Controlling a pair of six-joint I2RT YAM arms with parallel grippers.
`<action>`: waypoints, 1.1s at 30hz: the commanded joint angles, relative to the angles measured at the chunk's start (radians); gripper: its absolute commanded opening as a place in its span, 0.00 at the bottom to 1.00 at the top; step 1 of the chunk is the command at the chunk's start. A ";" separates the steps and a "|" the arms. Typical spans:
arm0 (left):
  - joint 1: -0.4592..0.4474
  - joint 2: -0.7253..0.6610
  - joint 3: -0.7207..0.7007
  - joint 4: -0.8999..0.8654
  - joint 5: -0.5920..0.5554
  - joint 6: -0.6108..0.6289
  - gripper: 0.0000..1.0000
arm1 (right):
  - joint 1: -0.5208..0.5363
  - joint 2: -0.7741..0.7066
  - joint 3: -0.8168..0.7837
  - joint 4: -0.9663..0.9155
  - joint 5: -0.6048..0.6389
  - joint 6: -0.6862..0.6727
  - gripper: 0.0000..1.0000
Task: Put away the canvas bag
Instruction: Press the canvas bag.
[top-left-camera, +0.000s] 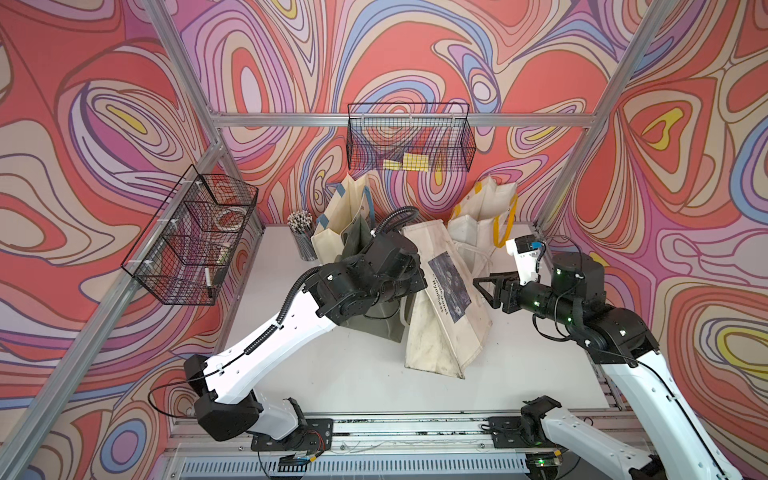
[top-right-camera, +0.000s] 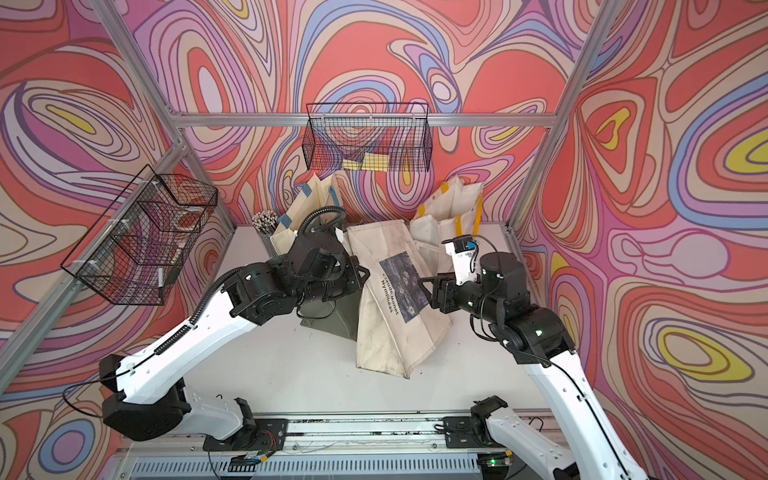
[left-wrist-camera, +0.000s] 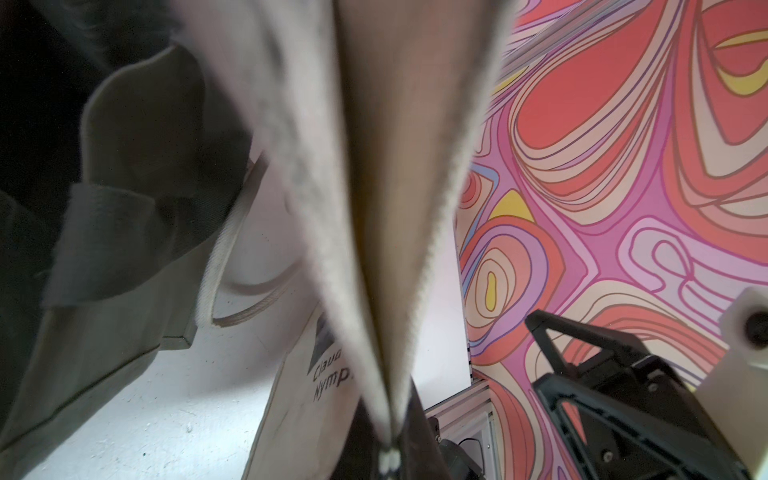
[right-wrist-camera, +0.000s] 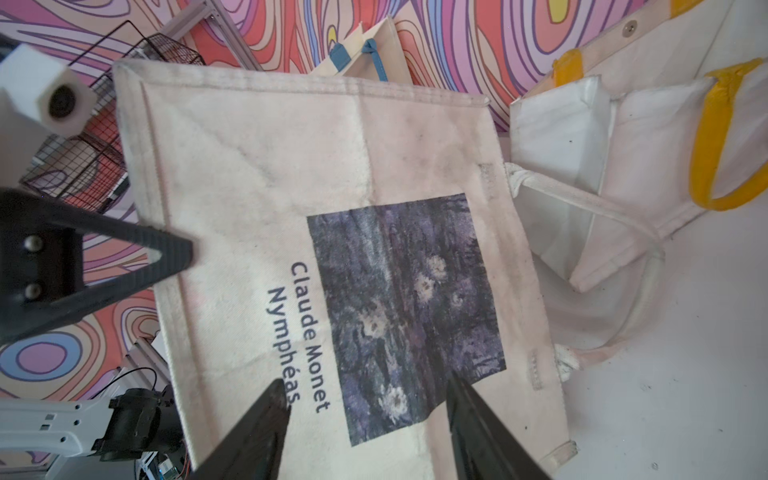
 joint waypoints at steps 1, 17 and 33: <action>0.005 0.036 0.125 0.085 -0.089 -0.007 0.00 | 0.036 -0.013 -0.028 0.102 -0.028 -0.008 0.63; -0.072 0.246 0.486 -0.258 -0.178 0.004 0.00 | 0.288 -0.002 -0.063 0.201 0.251 0.033 0.70; -0.145 0.172 0.495 -0.515 -0.334 -0.033 0.00 | 0.289 -0.009 -0.030 0.079 0.315 0.008 0.71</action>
